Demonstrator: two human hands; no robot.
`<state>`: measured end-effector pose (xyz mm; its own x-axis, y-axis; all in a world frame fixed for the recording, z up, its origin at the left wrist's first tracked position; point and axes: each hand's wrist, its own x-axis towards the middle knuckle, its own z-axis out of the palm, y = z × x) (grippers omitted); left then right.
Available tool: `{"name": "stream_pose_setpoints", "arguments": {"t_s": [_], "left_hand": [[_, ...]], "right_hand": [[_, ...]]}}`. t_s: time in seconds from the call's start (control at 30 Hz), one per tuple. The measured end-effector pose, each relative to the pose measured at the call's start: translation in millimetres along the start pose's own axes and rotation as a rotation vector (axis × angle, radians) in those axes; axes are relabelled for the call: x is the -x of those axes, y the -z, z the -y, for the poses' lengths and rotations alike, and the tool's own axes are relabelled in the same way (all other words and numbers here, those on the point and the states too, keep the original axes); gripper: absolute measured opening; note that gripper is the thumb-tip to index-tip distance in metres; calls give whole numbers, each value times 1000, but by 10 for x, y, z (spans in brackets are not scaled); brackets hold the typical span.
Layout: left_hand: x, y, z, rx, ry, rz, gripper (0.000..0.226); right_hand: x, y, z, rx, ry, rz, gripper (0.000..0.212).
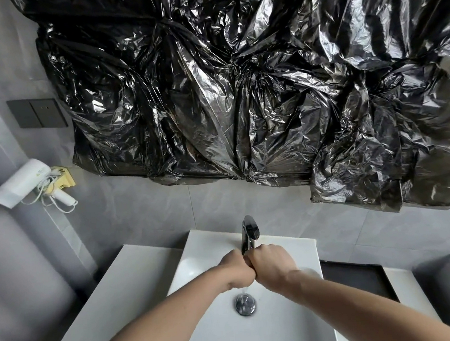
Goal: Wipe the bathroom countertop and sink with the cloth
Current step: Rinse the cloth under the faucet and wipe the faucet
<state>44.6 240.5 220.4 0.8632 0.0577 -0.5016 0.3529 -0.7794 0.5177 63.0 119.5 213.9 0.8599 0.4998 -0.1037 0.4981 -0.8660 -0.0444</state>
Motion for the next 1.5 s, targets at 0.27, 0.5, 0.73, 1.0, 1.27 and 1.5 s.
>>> {"name": "stream_pose_setpoints", "arguments": {"t_s": [0.27,0.5,0.73,1.0,1.27,1.5], "left_hand": [[241,31,145,-116,-279,-400,12],[313,104,436,-532,-1004,-565,83],[120,199,277,-702,-846,-557,33],[84,234,-110,-796,-345,-248,6],[-103,85,-58,-220,-80,26,25],[-72,-21,-26,0,-70,150,9]], "right_hand": [[19,33,-146,-434,-150,-66,14],[167,396,-252,-945,-92,506,31],[160,434,28,-1051,-155,677,48],[49,77,49,-196,-87,132,26],[-7,11,-78,65,20,30,24],[-54,-112,-190,92,140,-11,16]]}}
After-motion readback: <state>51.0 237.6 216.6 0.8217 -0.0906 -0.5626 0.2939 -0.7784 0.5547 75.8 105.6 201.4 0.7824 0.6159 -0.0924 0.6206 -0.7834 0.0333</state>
